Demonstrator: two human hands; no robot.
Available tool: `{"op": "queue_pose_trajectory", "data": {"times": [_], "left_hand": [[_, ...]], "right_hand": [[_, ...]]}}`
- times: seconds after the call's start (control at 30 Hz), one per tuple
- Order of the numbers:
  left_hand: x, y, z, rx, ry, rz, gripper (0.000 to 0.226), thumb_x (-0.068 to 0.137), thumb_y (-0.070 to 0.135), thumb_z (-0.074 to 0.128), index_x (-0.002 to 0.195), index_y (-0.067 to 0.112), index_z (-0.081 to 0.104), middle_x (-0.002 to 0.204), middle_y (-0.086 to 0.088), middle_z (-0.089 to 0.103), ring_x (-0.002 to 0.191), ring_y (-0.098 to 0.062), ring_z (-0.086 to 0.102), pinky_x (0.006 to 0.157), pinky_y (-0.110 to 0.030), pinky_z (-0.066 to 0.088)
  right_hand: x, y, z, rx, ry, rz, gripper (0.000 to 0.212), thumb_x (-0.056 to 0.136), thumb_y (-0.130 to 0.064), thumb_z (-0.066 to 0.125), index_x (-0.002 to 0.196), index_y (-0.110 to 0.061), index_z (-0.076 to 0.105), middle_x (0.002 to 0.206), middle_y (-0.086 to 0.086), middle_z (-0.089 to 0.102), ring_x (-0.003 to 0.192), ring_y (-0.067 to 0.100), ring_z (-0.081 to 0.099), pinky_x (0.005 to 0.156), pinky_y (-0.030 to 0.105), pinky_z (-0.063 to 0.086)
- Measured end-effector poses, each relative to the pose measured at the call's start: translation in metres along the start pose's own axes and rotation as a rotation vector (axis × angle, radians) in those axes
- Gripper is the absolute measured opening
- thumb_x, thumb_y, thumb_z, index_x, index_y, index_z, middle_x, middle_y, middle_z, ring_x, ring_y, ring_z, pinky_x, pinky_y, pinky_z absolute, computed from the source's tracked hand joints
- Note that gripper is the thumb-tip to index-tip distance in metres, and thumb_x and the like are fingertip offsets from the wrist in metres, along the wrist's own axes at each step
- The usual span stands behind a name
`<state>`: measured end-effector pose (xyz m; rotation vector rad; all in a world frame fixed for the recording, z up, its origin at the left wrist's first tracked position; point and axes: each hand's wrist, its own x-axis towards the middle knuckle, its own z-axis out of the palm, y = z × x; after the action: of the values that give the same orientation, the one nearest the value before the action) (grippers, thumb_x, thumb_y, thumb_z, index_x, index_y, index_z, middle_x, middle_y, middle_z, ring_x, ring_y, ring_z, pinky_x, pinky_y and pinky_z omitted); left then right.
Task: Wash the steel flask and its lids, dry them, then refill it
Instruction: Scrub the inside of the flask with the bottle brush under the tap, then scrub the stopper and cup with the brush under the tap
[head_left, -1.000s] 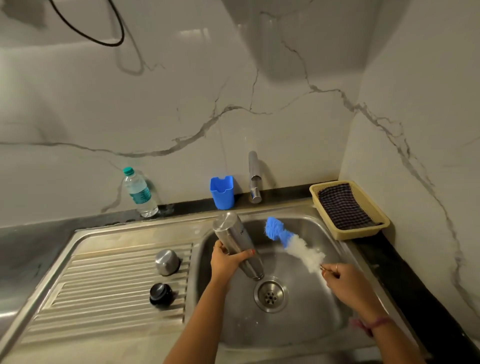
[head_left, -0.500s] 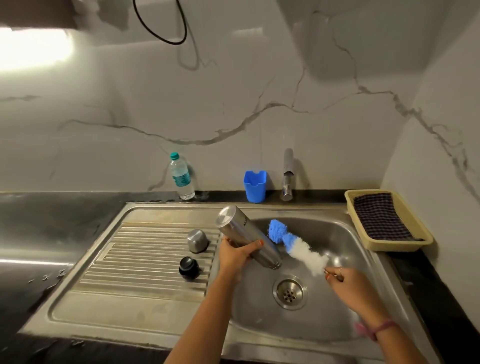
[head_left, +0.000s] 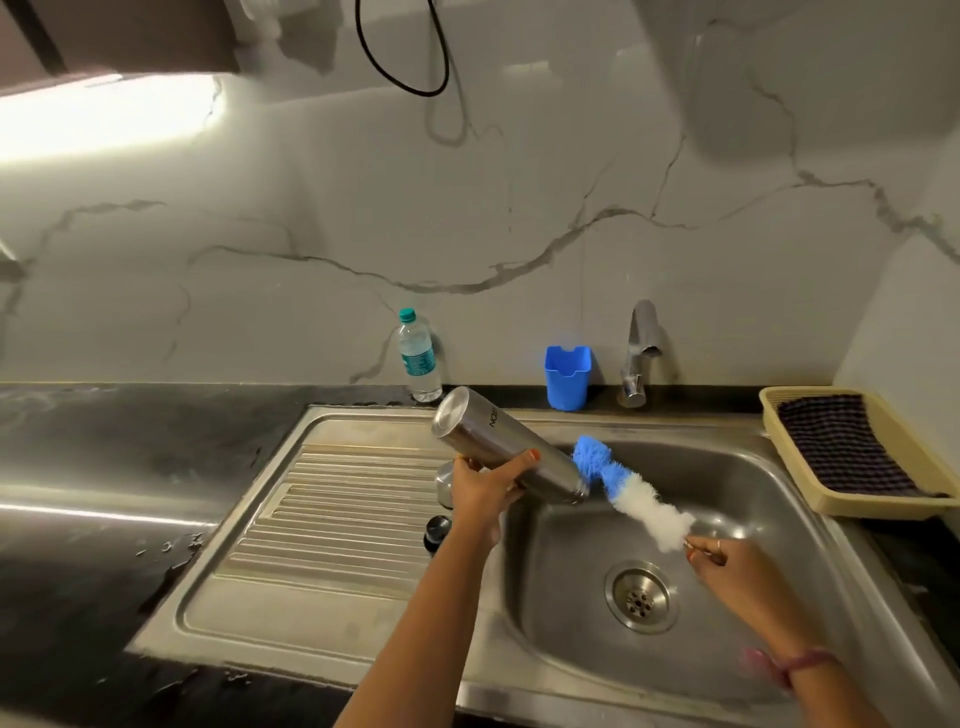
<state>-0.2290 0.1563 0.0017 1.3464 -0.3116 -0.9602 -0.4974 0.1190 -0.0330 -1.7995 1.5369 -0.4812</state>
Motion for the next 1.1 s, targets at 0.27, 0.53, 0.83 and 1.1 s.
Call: {"op": "queue_pose_trajectory", "data": {"times": [0.27,0.53,0.83,1.1], "left_hand": [[0.016,0.07,-0.058,-0.01,-0.065,0.137,0.08,0.072,0.011,0.085,0.14,0.011,0.043,0.131,-0.009,0.058,0.116,-0.026,0.06,0.086,-0.044,0.06],[0.05,0.121,-0.133,0.054,-0.01,0.227,0.077,0.071,0.014,0.086,0.137,0.012,0.045,0.125,-0.006,0.061,0.112,-0.022,0.063,0.084,-0.041,0.061],[0.075,0.13,-0.195,0.225,0.062,0.271,0.082,0.068,0.016,0.089,0.138,0.015,0.045,0.126,-0.003,0.059,0.112,-0.023,0.062,0.077,-0.033,0.061],[0.097,0.109,-0.214,0.439,0.069,0.294,0.07,0.066,0.019,0.091,0.121,0.027,0.048,0.119,0.002,0.059,0.113,-0.023,0.059,0.089,-0.043,0.058]], "right_hand": [[-0.014,-0.032,0.037,-0.004,0.071,0.056,0.018,0.091,-0.021,0.057,0.096,-0.019,0.074,0.07,0.003,0.071,0.065,0.016,0.063,0.066,0.034,0.05],[-0.031,-0.071,0.082,0.051,0.142,0.112,0.022,0.09,-0.019,0.06,0.11,-0.016,0.071,0.07,-0.002,0.066,0.068,0.015,0.062,0.06,0.027,0.044],[-0.04,-0.084,0.118,0.051,0.144,0.162,0.018,0.09,-0.017,0.058,0.085,-0.012,0.074,0.08,0.016,0.072,0.079,0.032,0.067,0.075,0.04,0.053],[-0.04,-0.08,0.131,0.043,0.142,0.201,0.018,0.089,-0.021,0.059,0.08,-0.025,0.074,0.068,0.007,0.07,0.071,0.025,0.066,0.07,0.035,0.052]]}}
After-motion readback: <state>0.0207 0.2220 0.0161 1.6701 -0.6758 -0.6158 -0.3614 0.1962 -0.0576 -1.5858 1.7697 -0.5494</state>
